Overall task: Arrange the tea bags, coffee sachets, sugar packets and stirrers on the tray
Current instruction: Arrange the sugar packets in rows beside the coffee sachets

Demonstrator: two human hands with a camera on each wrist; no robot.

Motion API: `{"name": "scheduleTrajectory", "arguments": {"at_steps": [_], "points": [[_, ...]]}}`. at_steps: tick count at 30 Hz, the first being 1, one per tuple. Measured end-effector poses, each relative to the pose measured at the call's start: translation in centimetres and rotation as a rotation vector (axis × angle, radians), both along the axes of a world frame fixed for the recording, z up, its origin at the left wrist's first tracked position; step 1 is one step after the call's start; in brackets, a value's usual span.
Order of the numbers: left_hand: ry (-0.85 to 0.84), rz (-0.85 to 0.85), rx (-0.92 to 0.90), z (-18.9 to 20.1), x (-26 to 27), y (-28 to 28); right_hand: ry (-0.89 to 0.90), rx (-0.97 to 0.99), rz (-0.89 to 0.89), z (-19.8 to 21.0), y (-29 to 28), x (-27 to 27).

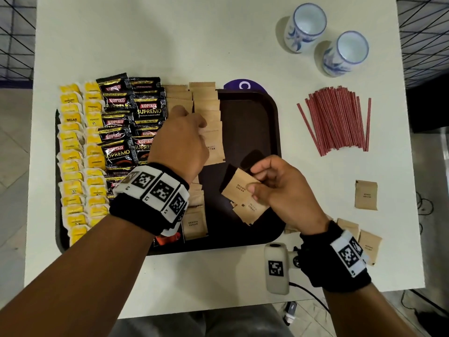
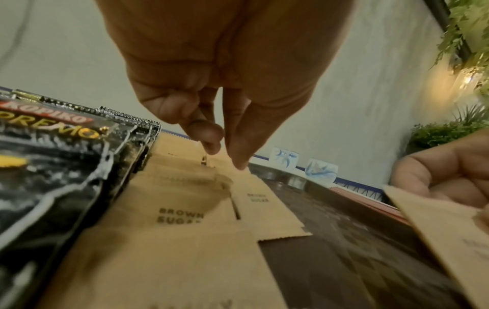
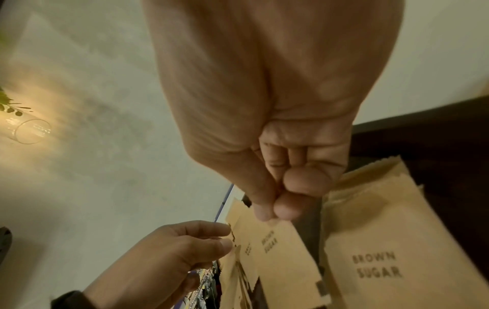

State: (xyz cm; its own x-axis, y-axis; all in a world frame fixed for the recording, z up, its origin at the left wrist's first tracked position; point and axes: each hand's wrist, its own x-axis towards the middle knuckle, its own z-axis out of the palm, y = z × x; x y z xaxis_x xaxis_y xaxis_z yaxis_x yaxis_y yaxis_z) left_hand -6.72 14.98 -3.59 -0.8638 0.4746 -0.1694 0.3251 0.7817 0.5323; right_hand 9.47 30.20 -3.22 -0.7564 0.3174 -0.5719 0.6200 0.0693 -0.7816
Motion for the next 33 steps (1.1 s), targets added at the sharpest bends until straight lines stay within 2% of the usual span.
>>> {"name": "scheduleTrajectory", "arguments": {"at_steps": [3, 5, 8, 11, 13, 17, 23, 27, 33], "points": [[-0.02, -0.033, 0.12, 0.7, 0.8, 0.0, 0.015, -0.022, -0.034, 0.2, 0.0, -0.2], [-0.151, -0.113, 0.189, 1.2, 1.6, 0.0, 0.029, -0.035, -0.064, 0.6, -0.1, -0.6], [-0.384, -0.225, 0.184, 1.5, 2.4, 0.0, 0.043, -0.042, -0.095, 0.8, -0.2, -1.1], [-0.502, -0.223, 0.205, 1.5, 2.7, -0.1, 0.044, -0.052, -0.104, 0.9, -0.3, -1.2], [-0.484, -0.193, 0.183, 1.5, 2.4, -0.3, 0.034, 0.017, -0.079, 0.8, -0.1, -0.9], [-0.406, -0.11, 0.116, 1.6, 1.4, -0.6, -0.068, 0.329, 0.104, 0.7, 0.9, 0.6], [-0.36, -0.022, 0.076, 1.2, 0.6, -1.0, -0.144, 0.62, 0.359, 0.6, -1.0, 2.4], [-0.321, -0.002, 0.051, 0.8, 0.6, -0.8, -0.168, 0.704, 0.425, 0.1, -2.2, 3.0], [-0.199, 0.002, 0.01, 0.4, 0.7, -0.9, -0.138, 0.699, 0.372, -0.5, -3.0, 3.4]]}}
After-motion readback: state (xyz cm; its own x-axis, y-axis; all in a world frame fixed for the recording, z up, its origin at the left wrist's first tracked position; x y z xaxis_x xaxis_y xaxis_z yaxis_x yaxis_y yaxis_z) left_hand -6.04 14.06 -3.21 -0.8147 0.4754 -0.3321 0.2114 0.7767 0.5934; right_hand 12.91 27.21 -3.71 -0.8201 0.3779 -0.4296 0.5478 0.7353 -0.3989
